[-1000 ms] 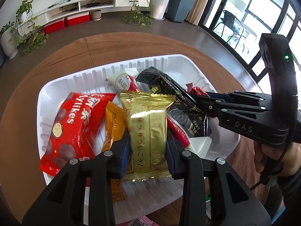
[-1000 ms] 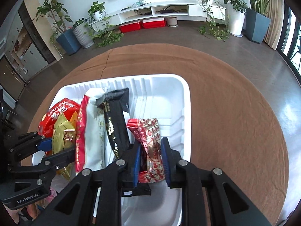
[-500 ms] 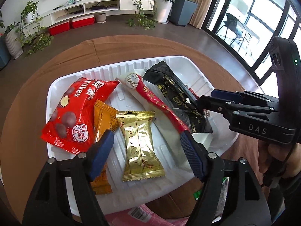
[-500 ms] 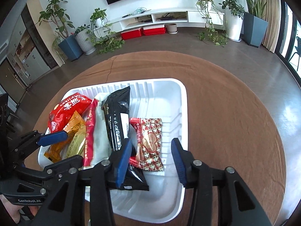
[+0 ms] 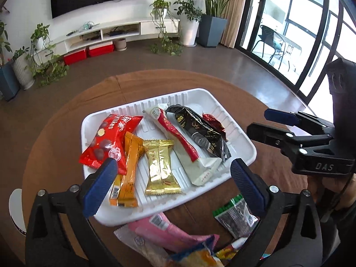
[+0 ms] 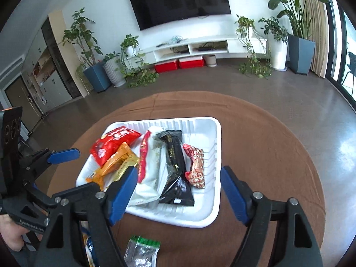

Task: Organize snacks
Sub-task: 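Open both tools to release the packets and pull back, then grasp the red-and-white biscuit packet with the left tool while the right tool grasps the blue cartoon bag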

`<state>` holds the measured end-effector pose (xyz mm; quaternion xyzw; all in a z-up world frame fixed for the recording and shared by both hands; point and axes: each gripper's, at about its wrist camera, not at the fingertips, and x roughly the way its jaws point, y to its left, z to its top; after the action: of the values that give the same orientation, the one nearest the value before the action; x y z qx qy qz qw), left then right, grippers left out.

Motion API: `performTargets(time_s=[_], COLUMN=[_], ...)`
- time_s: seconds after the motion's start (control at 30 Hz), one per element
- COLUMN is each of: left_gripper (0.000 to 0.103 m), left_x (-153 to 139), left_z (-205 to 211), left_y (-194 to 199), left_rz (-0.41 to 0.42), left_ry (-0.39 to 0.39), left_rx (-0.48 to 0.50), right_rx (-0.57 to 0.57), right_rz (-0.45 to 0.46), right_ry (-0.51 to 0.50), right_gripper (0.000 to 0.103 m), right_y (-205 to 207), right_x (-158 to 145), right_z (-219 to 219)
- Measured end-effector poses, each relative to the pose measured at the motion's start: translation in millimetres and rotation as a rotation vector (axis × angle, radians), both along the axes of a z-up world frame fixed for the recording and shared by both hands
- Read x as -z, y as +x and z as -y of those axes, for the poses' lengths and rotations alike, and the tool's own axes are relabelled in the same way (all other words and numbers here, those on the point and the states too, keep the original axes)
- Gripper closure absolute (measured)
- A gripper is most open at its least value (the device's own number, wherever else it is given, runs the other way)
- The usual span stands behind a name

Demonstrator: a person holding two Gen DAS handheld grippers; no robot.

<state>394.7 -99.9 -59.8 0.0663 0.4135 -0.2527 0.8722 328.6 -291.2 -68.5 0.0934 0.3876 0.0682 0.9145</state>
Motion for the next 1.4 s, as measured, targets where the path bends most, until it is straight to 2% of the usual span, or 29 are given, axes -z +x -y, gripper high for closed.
performTargets(time_s=[0.2, 0.33, 0.4, 0.5, 0.63, 0.77, 0.87, 0.93, 1.1, 1.17, 1.27, 1.4], left_gripper=[0.0, 0.0, 0.0, 0.0, 0.0, 0.001, 0.001, 0.001, 0.018, 0.03, 0.042, 0.045], left_x=[-7, 4, 13, 30, 53, 65, 59, 58, 63, 66, 69, 72], left_z=[-23, -37, -48, -65, -89, -90, -89, -84, -74, -72, -70, -67], left_y=[-52, -95, -115, -142, -170, -184, -188, -186, -174, -167, -161, -153], left_rz=[0.026, 0.059, 0.051, 0.001, -0.073, -0.098, -0.077, -0.077, -0.117, -0.137, -0.155, -0.17], left_ry=[-0.017, 0.068, 0.076, 0.034, -0.1, -0.073, -0.092, -0.081, -0.048, -0.042, -0.038, -0.037], left_rx=[-0.034, -0.029, -0.047, -0.081, -0.135, -0.12, -0.093, -0.074, -0.035, -0.03, -0.019, -0.007], right_rx=[-0.036, -0.051, -0.044, -0.044, -0.055, -0.062, -0.077, -0.074, -0.084, -0.084, -0.089, -0.093], right_rz=[0.026, 0.024, 0.019, 0.0, -0.041, -0.097, -0.111, -0.12, -0.139, -0.14, -0.144, -0.149], right_ry=[0.037, 0.072, 0.102, 0.149, 0.196, 0.257, 0.256, 0.248, 0.246, 0.243, 0.24, 0.238], right_gripper=[0.019, 0.019, 0.019, 0.019, 0.019, 0.019, 0.02, 0.025, 0.03, 0.03, 0.032, 0.032], right_y=[-51, -84, -100, -122, -145, -156, -161, -162, -164, -165, -164, -162], right_x=[-6, -4, -2, 5, 19, 33, 38, 40, 47, 47, 47, 48], right_z=[-6, -10, -12, -19, -36, -48, -57, -59, -61, -62, -61, -62])
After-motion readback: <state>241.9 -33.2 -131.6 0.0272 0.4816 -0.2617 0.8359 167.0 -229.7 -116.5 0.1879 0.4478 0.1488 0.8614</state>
